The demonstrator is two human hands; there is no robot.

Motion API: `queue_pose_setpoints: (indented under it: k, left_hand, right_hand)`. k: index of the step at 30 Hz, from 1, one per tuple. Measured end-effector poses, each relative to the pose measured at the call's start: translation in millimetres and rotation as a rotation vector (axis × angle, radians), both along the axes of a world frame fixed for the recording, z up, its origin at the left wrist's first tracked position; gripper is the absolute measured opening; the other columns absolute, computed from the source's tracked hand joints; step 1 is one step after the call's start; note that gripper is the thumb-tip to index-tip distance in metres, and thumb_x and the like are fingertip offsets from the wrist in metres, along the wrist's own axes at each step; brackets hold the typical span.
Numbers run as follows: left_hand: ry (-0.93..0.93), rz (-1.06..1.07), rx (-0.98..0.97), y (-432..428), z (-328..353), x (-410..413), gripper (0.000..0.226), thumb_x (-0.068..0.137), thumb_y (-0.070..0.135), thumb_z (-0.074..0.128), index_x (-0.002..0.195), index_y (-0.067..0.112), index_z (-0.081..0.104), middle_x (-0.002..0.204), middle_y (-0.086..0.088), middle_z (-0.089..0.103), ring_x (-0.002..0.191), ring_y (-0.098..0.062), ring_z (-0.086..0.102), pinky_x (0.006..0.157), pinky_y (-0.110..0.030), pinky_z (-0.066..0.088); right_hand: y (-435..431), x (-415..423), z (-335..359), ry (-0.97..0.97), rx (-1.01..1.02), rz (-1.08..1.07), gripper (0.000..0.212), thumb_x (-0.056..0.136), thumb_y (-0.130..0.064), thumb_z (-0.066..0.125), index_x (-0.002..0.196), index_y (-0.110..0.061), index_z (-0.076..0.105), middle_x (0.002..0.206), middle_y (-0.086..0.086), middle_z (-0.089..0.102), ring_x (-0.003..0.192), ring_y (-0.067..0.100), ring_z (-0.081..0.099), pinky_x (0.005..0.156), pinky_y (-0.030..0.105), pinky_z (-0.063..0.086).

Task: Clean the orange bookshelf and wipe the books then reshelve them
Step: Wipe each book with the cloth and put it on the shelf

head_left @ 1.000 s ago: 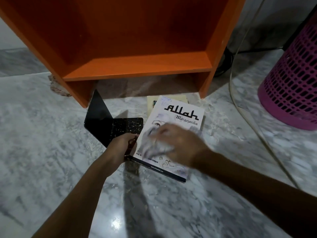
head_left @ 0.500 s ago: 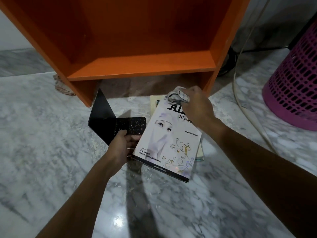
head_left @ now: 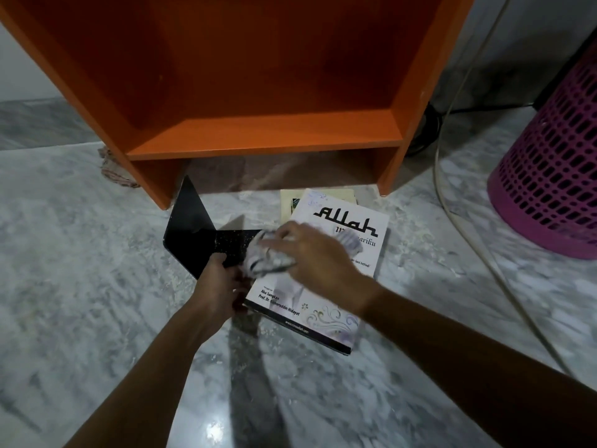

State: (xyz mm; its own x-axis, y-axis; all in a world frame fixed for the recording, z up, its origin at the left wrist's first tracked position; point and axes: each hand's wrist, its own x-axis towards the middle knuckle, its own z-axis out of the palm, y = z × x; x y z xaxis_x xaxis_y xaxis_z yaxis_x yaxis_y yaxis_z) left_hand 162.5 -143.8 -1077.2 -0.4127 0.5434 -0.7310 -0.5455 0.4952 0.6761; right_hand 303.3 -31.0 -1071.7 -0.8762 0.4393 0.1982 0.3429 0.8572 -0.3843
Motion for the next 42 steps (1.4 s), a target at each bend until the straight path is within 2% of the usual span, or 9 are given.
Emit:
queue_pose_setpoints:
  k: [8, 13, 19, 21, 25, 29, 34, 37, 42]
  left_hand:
    - [0.263, -0.262, -0.026, -11.4, -0.6, 1.3, 0.021, 0.088, 0.03, 0.07, 0.076, 0.012, 0.066, 0.076, -0.01, 0.073, 0.067, -0.021, 0.063, 0.06, -0.029, 0.047]
    - [0.263, -0.292, -0.027, -11.5, -0.2, 0.0, 0.021, 0.088, 0.031, 0.07, 0.081, 0.011, 0.066, 0.078, -0.011, 0.073, 0.066, -0.021, 0.063, 0.058, -0.028, 0.047]
    - [0.244, -0.297, -0.012, -9.4, 4.2, 1.4, 0.018, 0.091, 0.026, 0.067, 0.081, 0.011, 0.066, 0.073, -0.009, 0.072, 0.058, -0.018, 0.064, 0.049, -0.025, 0.048]
    - [0.243, -0.298, -0.007, -9.1, 4.5, 1.7, 0.018, 0.091, 0.026, 0.066, 0.083, 0.01, 0.067, 0.074, -0.01, 0.072, 0.057, -0.019, 0.063, 0.049, -0.025, 0.048]
    - [0.262, -0.282, -0.006, -8.9, 3.5, 3.3, 0.018, 0.091, 0.026, 0.066, 0.083, 0.01, 0.065, 0.074, -0.01, 0.072, 0.059, -0.019, 0.062, 0.051, -0.026, 0.048]
    - [0.284, -0.3, -0.018, -9.7, 4.0, 3.9, 0.024, 0.092, 0.026, 0.066, 0.095, 0.002, 0.066, 0.087, -0.019, 0.073, 0.068, -0.025, 0.064, 0.056, -0.03, 0.052]
    - [0.289, -0.311, 0.005, -8.5, 3.8, 3.4, 0.021, 0.092, 0.026, 0.065, 0.085, 0.006, 0.063, 0.072, -0.011, 0.071, 0.064, -0.023, 0.063, 0.055, -0.029, 0.052]
    - [0.303, -0.3, 0.002, -9.0, 0.3, 1.6, 0.02, 0.092, 0.026, 0.066, 0.086, 0.007, 0.063, 0.072, -0.009, 0.068, 0.063, -0.021, 0.063, 0.057, -0.03, 0.053]
    - [0.319, -0.281, 0.003, -10.8, 0.9, 4.4, 0.023, 0.092, 0.026, 0.067, 0.079, 0.009, 0.061, 0.077, -0.012, 0.069, 0.065, -0.022, 0.062, 0.049, -0.025, 0.052]
  right_hand:
    - [125.3, 30.7, 0.7, 0.062, -0.352, -0.884, 0.02, 0.093, -0.018, 0.058, 0.111, -0.022, 0.066, 0.097, 0.006, 0.07, 0.08, 0.027, 0.061, 0.07, 0.033, 0.047]
    - [96.3, 44.2, 24.8, 0.379, -0.317, -0.76, 0.027, 0.09, -0.02, 0.062, 0.114, -0.028, 0.069, 0.092, -0.01, 0.066, 0.071, 0.012, 0.062, 0.053, 0.019, 0.042]
    - [-12.6, 50.0, -5.2, 0.043, -0.117, -0.264, 0.055, 0.084, -0.01, 0.064, 0.129, -0.04, 0.058, 0.122, -0.017, 0.053, 0.099, 0.002, 0.047, 0.078, 0.027, 0.049]
    - [-0.9, 60.4, -14.8, 0.123, -0.074, -0.398, 0.062, 0.08, -0.002, 0.062, 0.129, -0.04, 0.06, 0.124, -0.015, 0.055, 0.104, 0.004, 0.047, 0.076, 0.021, 0.044]
    - [56.7, 78.8, -12.8, 0.325, -0.338, -0.863, 0.029, 0.092, -0.007, 0.054, 0.109, -0.023, 0.071, 0.106, -0.002, 0.069, 0.077, 0.006, 0.065, 0.049, 0.012, 0.039]
    - [60.4, 86.2, 20.8, 0.358, -0.29, -0.93, 0.021, 0.094, -0.019, 0.06, 0.111, -0.028, 0.069, 0.104, -0.006, 0.061, 0.068, 0.003, 0.057, 0.047, 0.007, 0.034]
    - [-49.7, 73.4, 9.3, 0.197, -0.2, -0.346, 0.034, 0.08, -0.016, 0.063, 0.11, -0.032, 0.067, 0.106, -0.021, 0.055, 0.092, 0.008, 0.06, 0.077, 0.028, 0.052]
    - [-79.4, 90.4, -16.1, 0.187, -0.001, -0.068, 0.056, 0.066, -0.016, 0.055, 0.116, -0.036, 0.069, 0.11, -0.01, 0.064, 0.091, 0.014, 0.061, 0.07, 0.024, 0.049]
    - [-6.8, 122.7, -19.9, 0.265, -0.198, -0.765, 0.04, 0.089, -0.016, 0.06, 0.127, -0.026, 0.063, 0.117, -0.009, 0.055, 0.097, 0.018, 0.061, 0.066, 0.024, 0.041]
